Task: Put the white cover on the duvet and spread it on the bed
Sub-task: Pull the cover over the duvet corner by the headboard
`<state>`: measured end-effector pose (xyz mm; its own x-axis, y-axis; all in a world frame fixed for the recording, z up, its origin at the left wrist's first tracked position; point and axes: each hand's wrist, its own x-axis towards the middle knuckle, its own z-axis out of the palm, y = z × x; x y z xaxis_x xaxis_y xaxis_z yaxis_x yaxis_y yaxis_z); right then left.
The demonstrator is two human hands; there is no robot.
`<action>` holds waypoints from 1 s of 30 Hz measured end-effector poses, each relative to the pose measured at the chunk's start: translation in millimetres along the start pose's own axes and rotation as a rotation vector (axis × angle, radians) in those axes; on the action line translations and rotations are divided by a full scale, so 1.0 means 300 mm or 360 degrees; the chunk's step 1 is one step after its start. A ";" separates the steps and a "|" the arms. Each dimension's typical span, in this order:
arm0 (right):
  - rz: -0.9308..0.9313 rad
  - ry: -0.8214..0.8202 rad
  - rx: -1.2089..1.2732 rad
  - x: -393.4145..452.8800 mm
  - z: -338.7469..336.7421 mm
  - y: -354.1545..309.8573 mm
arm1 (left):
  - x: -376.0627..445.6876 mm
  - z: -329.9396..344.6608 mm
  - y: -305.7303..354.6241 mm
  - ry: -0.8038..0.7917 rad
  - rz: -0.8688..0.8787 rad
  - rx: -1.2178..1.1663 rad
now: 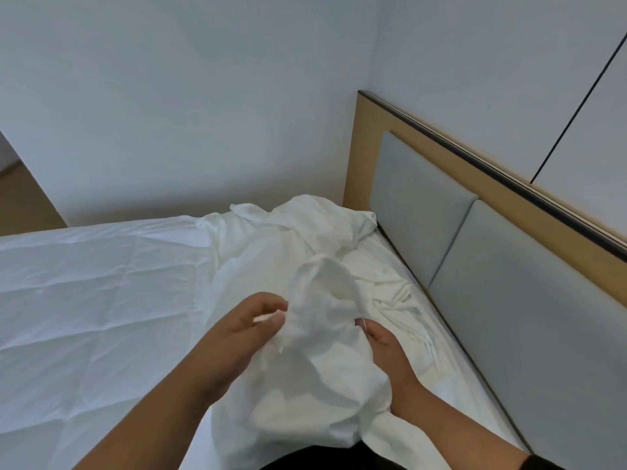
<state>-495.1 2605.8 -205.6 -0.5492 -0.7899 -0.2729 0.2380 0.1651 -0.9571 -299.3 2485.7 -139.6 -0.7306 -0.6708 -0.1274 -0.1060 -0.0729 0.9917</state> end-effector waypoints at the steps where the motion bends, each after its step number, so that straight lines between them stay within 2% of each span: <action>1: 0.0009 -0.0009 0.0019 -0.002 -0.001 0.000 | 0.001 -0.018 -0.052 -0.0033 -0.0107 0.0049; 3: -0.0002 0.0009 -0.0039 -0.002 0.003 0.005 | -0.009 -0.008 -0.148 -0.0237 -0.0339 0.0005; 5: -0.0086 0.0062 -0.0244 0.006 0.010 0.010 | -0.018 0.066 -0.183 -0.0349 -0.0331 0.0140; 8: -0.0224 0.0106 -0.0478 0.012 0.020 0.010 | 0.021 0.172 -0.178 -0.0010 -0.0052 0.0499; 10: -0.0256 0.0119 -0.0518 0.010 0.022 0.007 | 0.055 0.194 -0.174 0.0136 -0.0061 0.0634; 14: -0.0478 0.0238 -0.0532 -0.047 0.020 -0.038 | 0.110 0.157 -0.242 0.0376 -0.0100 0.0448; 15: -0.0535 0.0199 -0.0518 -0.075 0.013 -0.063 | 0.123 0.144 -0.241 0.0447 -0.0079 0.0414; 16: -0.0554 0.0065 -0.0487 -0.108 0.004 -0.094 | 0.145 0.131 -0.235 0.0523 -0.0069 0.0370; 18: -0.0435 -0.0557 -0.0525 -0.181 -0.010 -0.170 | 0.193 0.105 -0.211 0.0638 -0.0044 0.0269; 19: -0.0320 -0.0834 -0.0603 -0.205 -0.016 -0.192 | 0.216 0.098 -0.198 0.0617 -0.0066 0.0213; 20: -0.0219 -0.0963 -0.0615 -0.218 -0.021 -0.197 | 0.228 0.097 -0.181 0.0558 -0.0114 0.0164; 21: -0.0075 -0.0926 -0.0493 -0.218 -0.024 -0.187 | 0.235 0.103 -0.165 0.0490 -0.0186 0.0111; 23: 0.0211 -0.0431 -0.0221 -0.171 -0.038 -0.139 | 0.227 0.123 -0.153 0.0313 -0.0272 0.0035; 25: 0.0223 0.0012 -0.0290 -0.107 -0.068 -0.092 | 0.194 0.147 -0.148 0.0167 -0.0241 0.0007; 26: 0.0206 0.0089 -0.0424 -0.085 -0.079 -0.083 | 0.177 0.157 -0.150 0.0108 -0.0196 0.0003; 30: 0.0182 -0.0163 -0.0519 -0.047 -0.073 -0.073 | 0.119 0.242 -0.131 -0.0117 -0.0064 0.0076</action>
<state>-510.2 2626.3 -183.0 -0.4465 -0.8077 -0.3849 0.0161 0.4229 -0.9060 -370.3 2518.3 -184.5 -0.7726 -0.6118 -0.1698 -0.1670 -0.0622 0.9840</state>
